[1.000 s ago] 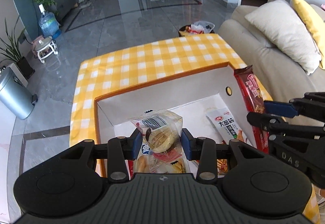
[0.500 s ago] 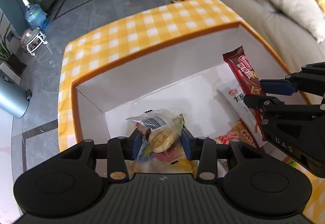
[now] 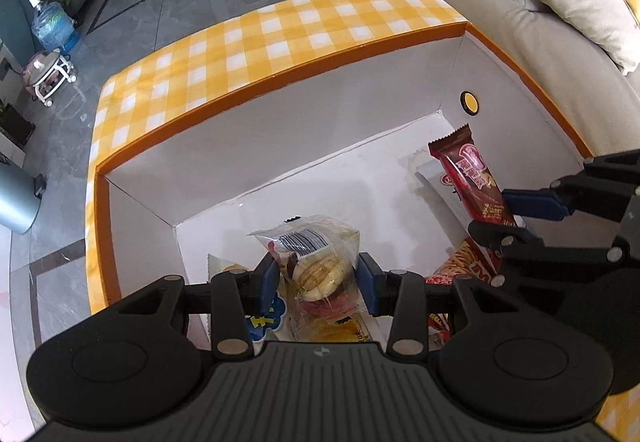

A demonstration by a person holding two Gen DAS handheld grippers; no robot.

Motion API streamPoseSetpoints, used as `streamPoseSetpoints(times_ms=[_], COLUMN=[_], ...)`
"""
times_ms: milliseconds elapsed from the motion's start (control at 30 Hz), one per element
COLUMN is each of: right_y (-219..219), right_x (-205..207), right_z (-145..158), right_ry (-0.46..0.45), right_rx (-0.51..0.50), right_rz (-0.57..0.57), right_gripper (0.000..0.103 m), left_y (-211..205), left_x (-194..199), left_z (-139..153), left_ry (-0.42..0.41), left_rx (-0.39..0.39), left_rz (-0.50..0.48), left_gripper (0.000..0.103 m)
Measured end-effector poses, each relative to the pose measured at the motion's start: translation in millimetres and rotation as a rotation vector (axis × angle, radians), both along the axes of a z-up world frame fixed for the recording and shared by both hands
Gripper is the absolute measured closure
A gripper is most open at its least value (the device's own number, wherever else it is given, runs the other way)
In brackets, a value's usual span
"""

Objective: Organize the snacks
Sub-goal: 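Lower both snacks into the box, open both tools and withdraw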

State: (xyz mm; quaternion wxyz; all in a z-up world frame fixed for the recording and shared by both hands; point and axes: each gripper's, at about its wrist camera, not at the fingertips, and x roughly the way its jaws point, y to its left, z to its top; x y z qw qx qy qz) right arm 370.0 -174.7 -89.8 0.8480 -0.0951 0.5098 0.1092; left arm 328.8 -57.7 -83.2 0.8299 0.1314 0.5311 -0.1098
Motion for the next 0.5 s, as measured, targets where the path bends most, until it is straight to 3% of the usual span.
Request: streamPoseSetpoints(times_ms=[233, 367, 467, 500], right_y=[-5, -6, -9, -10], right_x=[-4, -7, -11, -13], right_z=[-1, 3, 10, 13], right_ry=[0.021, 0.014, -0.002, -0.012], right_rx=[0.021, 0.031, 0.04, 0.043], right_rz=[-0.017, -0.022, -0.029, -0.033], right_gripper=[0.08, 0.066, 0.061, 0.057], left_y=[-3, -3, -1, 0], left_x=[-4, -9, -17, -20], left_z=[1, 8, 17, 21], left_ry=[-0.01, -0.035, -0.111, -0.14], left_rx=[0.015, 0.012, 0.001, 0.002], left_rz=[-0.021, -0.018, -0.007, 0.004], left_gripper=[0.047, 0.032, 0.029, 0.023])
